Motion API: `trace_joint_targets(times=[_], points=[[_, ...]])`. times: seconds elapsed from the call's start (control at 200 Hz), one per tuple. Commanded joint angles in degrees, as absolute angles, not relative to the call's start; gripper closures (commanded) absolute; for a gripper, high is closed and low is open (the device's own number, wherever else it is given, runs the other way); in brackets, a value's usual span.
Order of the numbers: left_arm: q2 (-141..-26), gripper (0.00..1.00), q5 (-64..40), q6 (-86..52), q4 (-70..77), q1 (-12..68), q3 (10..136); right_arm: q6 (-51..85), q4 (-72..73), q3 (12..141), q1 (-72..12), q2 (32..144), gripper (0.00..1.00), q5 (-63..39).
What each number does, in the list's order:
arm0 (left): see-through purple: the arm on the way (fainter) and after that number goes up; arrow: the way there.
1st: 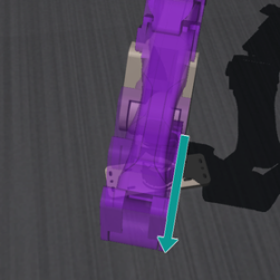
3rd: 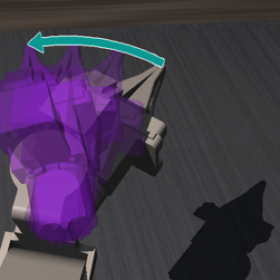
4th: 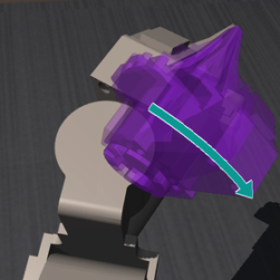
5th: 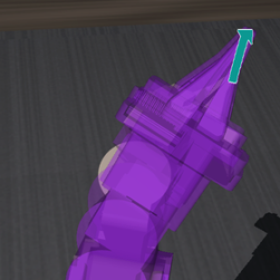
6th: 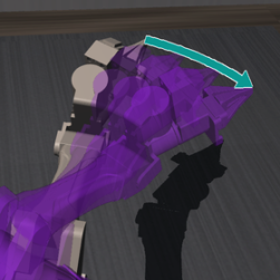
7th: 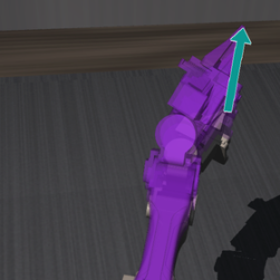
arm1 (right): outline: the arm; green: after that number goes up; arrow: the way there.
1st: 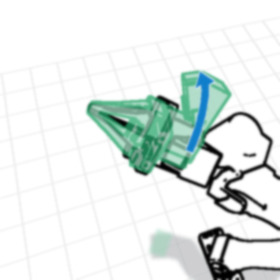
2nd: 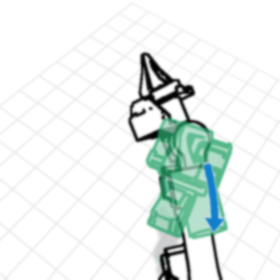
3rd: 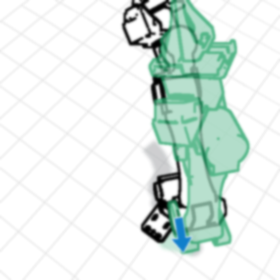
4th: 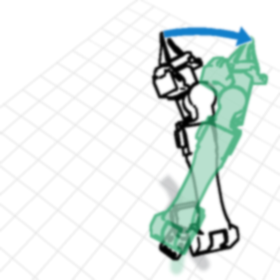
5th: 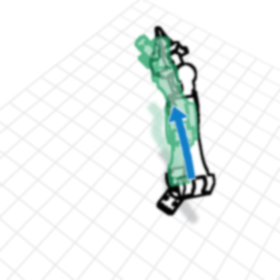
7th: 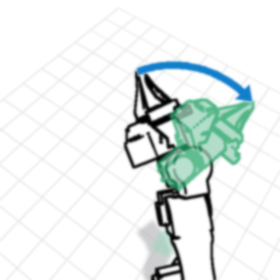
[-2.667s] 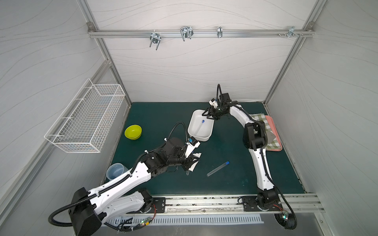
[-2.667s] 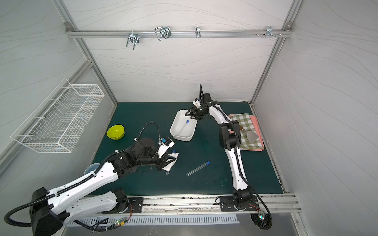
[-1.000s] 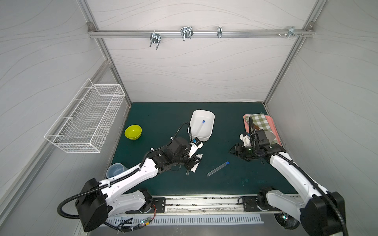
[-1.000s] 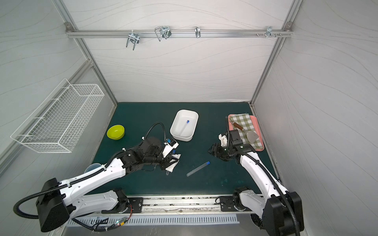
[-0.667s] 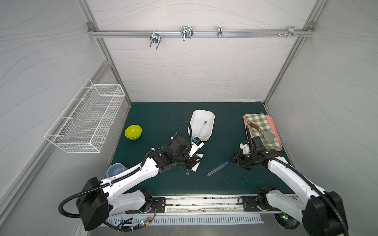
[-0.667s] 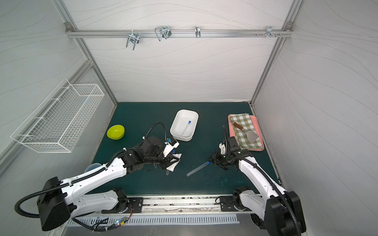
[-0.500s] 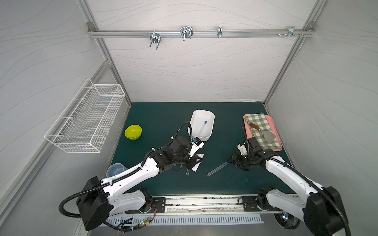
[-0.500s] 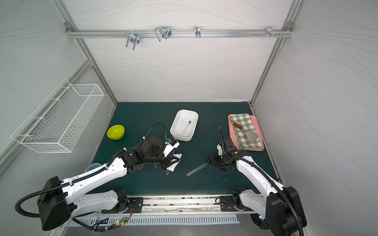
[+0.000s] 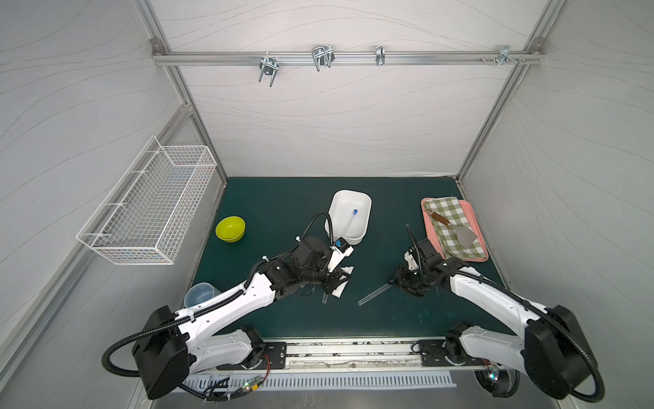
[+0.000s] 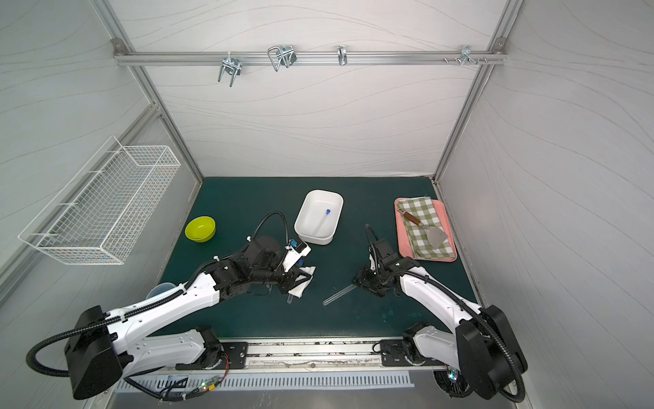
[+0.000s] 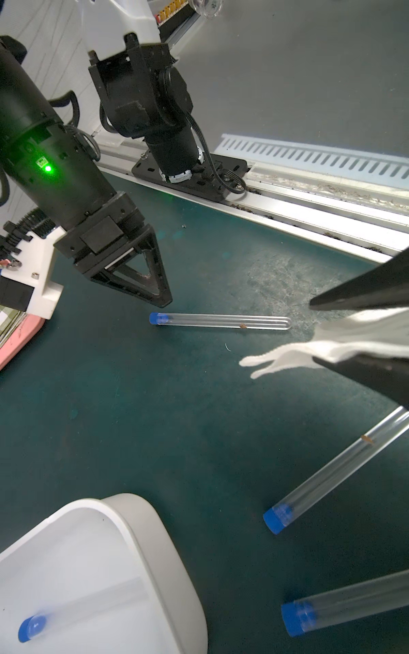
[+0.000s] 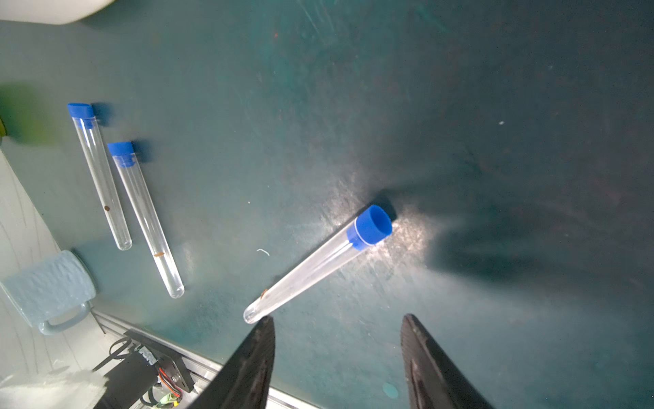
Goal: Wipe the exteriors of test tubes
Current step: Pick up the test tube at the center of the board.
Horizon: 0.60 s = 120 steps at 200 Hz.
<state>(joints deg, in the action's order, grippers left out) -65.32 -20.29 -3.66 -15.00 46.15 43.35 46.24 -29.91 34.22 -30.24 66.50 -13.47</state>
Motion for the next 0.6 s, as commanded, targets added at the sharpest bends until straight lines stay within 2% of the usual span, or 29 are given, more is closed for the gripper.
trace_joint_targets(times=[0.0, 0.335, 0.595], points=[[-64.3, 0.77, -20.9, -3.5, -13.8, 45.9, 43.9, 49.3, -28.6, 33.7, -31.4, 67.5, 0.41, -11.9], [-62.4, 0.77, -20.9, -4.7, -13.9, 45.9, 42.0, 50.6, -26.8, 35.2, -32.7, 73.1, 0.43, -10.0], [-60.2, 0.77, -20.7, -5.5, -14.0, 45.9, 40.6, 51.1, -25.7, 39.1, -32.7, 80.6, 0.49, -9.8]])
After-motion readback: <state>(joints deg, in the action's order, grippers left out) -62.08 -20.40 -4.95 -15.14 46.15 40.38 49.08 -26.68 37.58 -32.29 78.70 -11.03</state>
